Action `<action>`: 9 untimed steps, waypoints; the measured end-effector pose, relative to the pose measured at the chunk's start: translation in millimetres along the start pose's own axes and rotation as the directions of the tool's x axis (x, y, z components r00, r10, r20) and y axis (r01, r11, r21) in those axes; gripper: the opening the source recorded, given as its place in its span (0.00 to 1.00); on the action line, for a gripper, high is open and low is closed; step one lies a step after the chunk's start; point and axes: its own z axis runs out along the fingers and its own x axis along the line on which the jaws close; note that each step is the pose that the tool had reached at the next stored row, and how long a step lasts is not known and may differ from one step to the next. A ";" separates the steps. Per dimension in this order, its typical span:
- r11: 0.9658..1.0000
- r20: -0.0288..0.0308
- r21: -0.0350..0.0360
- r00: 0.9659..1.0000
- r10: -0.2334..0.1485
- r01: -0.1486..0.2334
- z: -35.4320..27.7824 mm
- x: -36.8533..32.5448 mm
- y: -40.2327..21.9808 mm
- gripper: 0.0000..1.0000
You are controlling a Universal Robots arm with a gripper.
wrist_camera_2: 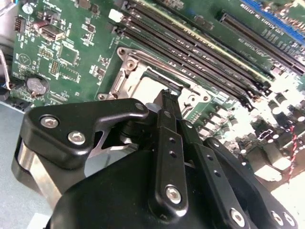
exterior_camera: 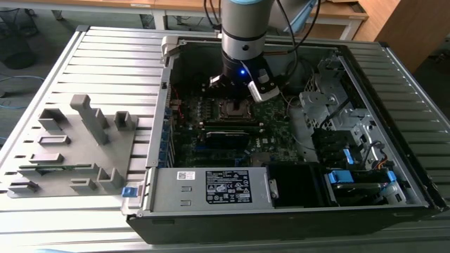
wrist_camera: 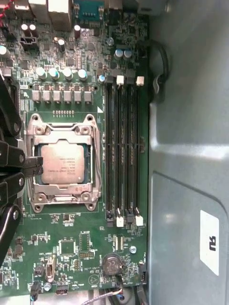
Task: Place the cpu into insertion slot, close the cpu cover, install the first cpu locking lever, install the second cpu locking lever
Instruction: 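Install the second cpu locking lever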
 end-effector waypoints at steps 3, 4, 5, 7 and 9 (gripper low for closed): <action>1.000 0.001 0.007 1.000 0.002 -0.002 1.3 -1.8 5.4 0.10; 1.000 0.001 0.008 1.000 0.007 -0.007 1.7 -1.8 6.6 0.10; 1.000 0.002 0.008 1.000 0.013 -0.013 2.0 -1.7 7.3 0.10; 1.000 0.003 0.009 1.000 0.027 -0.027 2.2 -1.7 8.3 0.10; 0.999 0.005 0.010 0.999 0.041 -0.041 2.4 -1.7 9.6 0.10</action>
